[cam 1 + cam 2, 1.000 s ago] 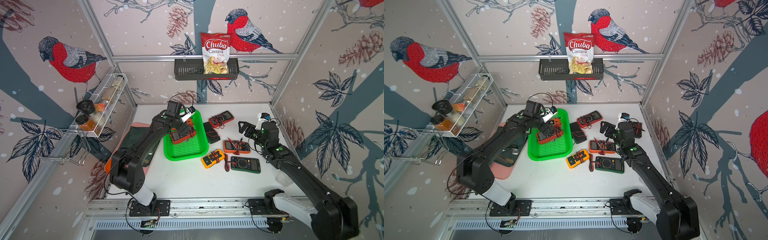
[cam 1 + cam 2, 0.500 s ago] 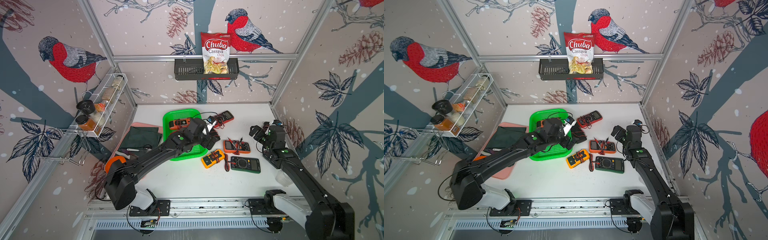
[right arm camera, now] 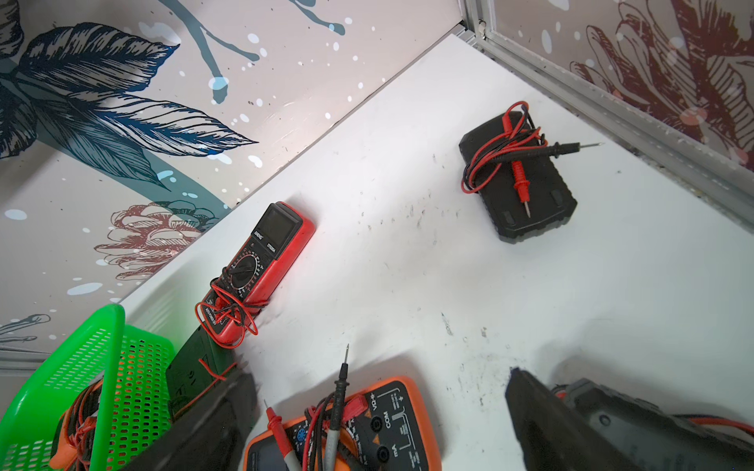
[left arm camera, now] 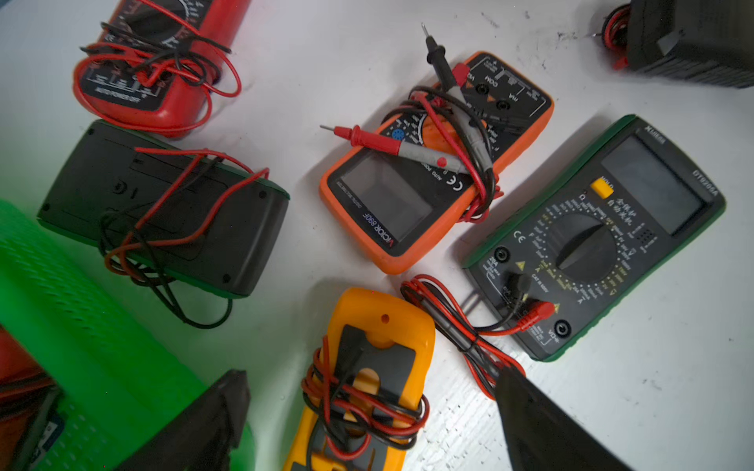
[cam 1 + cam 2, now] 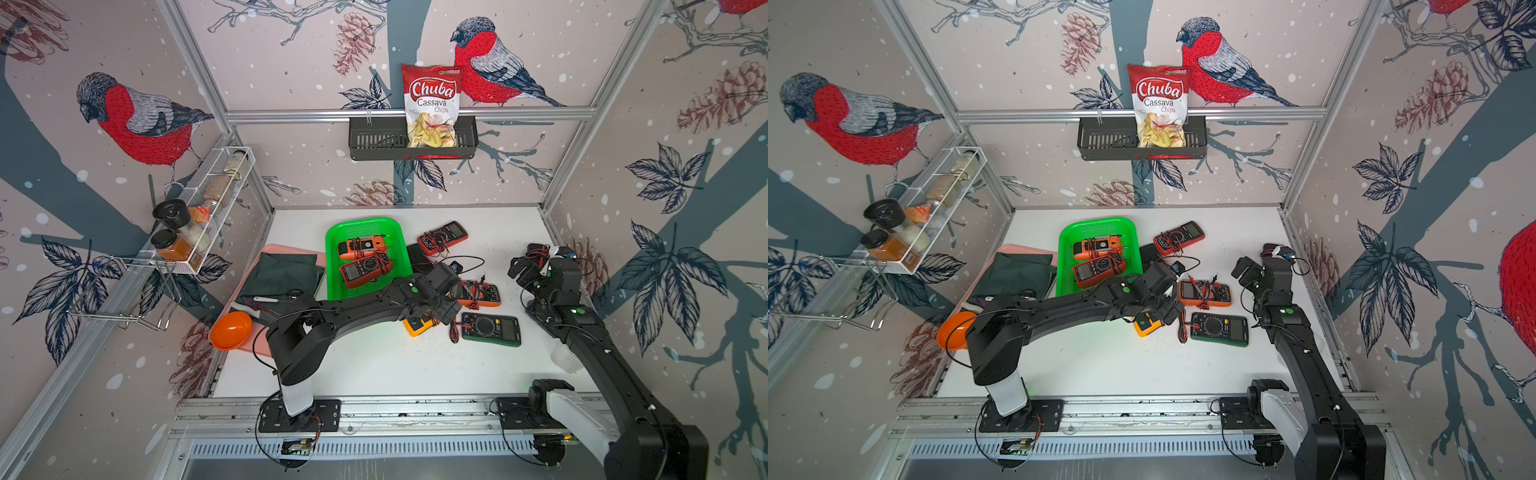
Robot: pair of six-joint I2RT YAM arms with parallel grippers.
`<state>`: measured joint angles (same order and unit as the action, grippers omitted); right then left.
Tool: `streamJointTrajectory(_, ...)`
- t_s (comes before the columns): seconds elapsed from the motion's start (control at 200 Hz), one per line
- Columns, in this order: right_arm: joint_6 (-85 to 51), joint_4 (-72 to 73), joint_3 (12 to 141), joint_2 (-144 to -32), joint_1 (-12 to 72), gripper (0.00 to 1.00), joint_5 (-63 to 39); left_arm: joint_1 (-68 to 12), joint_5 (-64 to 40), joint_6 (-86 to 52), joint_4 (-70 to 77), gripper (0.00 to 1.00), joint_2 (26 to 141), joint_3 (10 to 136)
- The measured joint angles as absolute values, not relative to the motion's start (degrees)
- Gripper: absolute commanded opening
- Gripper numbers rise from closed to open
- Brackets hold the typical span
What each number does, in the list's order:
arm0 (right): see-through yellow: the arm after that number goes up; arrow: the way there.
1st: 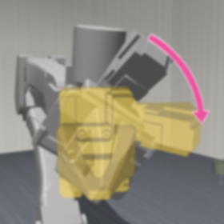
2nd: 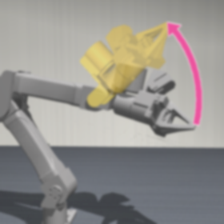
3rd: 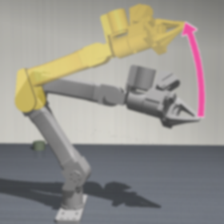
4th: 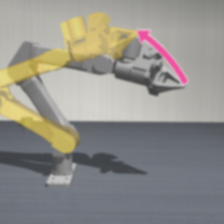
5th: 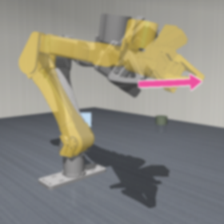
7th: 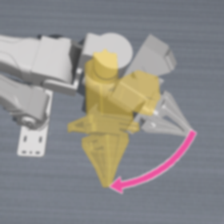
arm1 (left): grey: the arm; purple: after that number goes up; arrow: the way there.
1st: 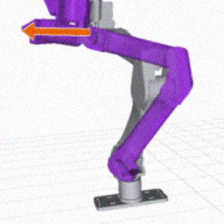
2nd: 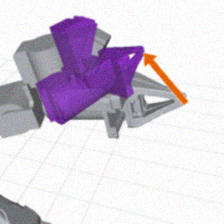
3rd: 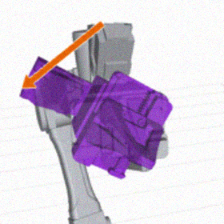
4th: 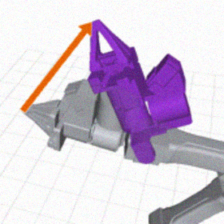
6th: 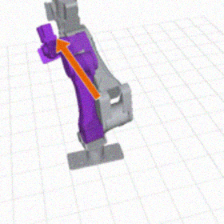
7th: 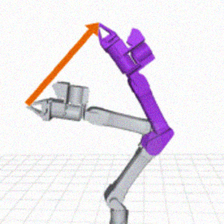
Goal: Put the multimeter into the basket
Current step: Pick up the multimeter from the center of the board.
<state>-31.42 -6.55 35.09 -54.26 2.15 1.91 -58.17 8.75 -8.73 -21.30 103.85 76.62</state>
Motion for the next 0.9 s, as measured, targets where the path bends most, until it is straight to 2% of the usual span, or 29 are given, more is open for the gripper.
streamJointTrajectory(0.445, -31.4, -6.4, 34.7, -54.4, 1.1, 1.0, 0.9, -58.2, 6.0, -7.4, -24.9, 0.98, 111.6, 80.9)
streamJointTrajectory(0.901, -31.4, -6.0, 33.7, -54.4, 0.7, 1.0, 0.2, -58.3, 8.1, -6.0, -30.9, 0.98, 116.9, 83.5)
